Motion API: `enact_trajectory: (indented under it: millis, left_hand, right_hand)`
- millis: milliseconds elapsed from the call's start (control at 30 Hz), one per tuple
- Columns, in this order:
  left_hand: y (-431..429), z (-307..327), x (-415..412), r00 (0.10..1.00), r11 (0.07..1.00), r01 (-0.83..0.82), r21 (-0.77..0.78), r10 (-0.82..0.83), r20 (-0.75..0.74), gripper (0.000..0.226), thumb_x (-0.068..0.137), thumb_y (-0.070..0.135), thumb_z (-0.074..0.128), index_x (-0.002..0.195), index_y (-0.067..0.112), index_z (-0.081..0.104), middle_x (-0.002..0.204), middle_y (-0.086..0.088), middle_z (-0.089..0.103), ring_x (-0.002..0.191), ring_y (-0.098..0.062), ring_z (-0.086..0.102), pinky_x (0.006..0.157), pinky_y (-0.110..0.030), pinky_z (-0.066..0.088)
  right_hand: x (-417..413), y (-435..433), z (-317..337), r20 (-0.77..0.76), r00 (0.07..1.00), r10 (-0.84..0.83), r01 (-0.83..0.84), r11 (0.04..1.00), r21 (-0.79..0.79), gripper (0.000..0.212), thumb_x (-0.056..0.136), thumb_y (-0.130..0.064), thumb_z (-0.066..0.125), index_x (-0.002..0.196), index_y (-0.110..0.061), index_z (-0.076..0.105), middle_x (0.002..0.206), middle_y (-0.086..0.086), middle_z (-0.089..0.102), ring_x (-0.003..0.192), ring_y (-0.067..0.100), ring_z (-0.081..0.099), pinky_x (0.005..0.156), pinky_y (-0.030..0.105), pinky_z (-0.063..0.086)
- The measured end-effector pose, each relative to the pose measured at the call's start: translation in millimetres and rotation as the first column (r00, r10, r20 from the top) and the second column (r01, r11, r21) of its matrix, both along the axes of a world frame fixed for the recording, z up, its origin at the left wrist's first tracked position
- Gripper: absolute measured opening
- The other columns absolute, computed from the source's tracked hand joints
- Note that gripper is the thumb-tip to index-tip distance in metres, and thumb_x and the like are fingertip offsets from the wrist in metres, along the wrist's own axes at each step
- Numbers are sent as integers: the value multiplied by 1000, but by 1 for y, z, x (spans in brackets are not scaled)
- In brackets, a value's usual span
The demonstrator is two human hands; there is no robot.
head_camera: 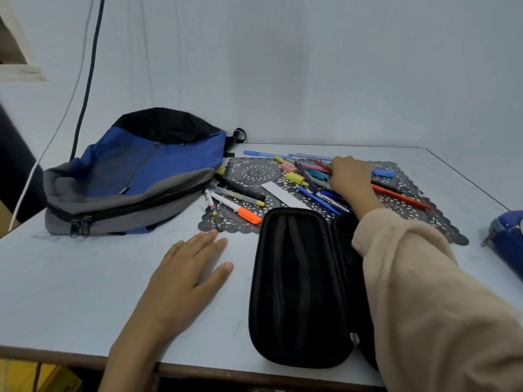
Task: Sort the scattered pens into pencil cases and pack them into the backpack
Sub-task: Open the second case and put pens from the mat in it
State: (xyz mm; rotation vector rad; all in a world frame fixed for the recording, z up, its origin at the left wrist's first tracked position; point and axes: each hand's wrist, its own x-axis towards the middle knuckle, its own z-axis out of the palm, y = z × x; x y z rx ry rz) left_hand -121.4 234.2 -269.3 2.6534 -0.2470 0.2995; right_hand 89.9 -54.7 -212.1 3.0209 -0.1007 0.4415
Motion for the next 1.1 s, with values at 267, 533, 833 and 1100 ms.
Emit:
enact_trajectory:
  millis: [267, 533, 833, 1100]
  left_hand:
    - [-1, 1, -2, 1000, 1000, 1, -8, -1, -2, 80, 76, 75, 17, 145, 40, 40, 154, 26, 23, 136, 17, 8, 114, -14, -2]
    - [0, 0, -1, 1000, 1000, 5, -10, -5, 0, 79, 77, 75, 17, 144, 41, 40, 154, 25, 24, 136, 17, 8, 114, -14, -1]
    - [-1, 0, -1, 1000, 1000, -4, -12, 3, -12, 80, 76, 75, 17, 144, 40, 41, 155, 25, 23, 142, 12, 11, 116, -16, 0]
    - [1, -1, 0, 1000, 1000, 0, -6, 0, -11, 78, 77, 75, 17, 144, 42, 39, 154, 27, 21, 137, 18, 6, 115, -14, -1]
  right_hand:
    - [-1, -11, 6, -25, 1000, -2, 11, 924, 382, 24, 92, -29, 54, 102, -7, 58, 94, 11, 59, 86, 31, 57, 71, 33, 42]
    - [0, -31, 4, 95, 982, -165, 71, 779, 622, 35, 95, -31, 41, 103, -5, 63, 89, 13, 57, 81, 33, 52, 69, 32, 35]
    - [9, -34, -4, 108, 980, -168, 79, 823, 562, 32, 99, -23, 47, 117, -1, 61, 109, 22, 63, 100, 40, 59, 70, 34, 38]
    - [12, -35, -8, 177, 980, -91, 43, 966, 255, 20, 93, -7, 49, 101, -2, 66, 96, 18, 65, 88, 37, 61, 65, 32, 36]
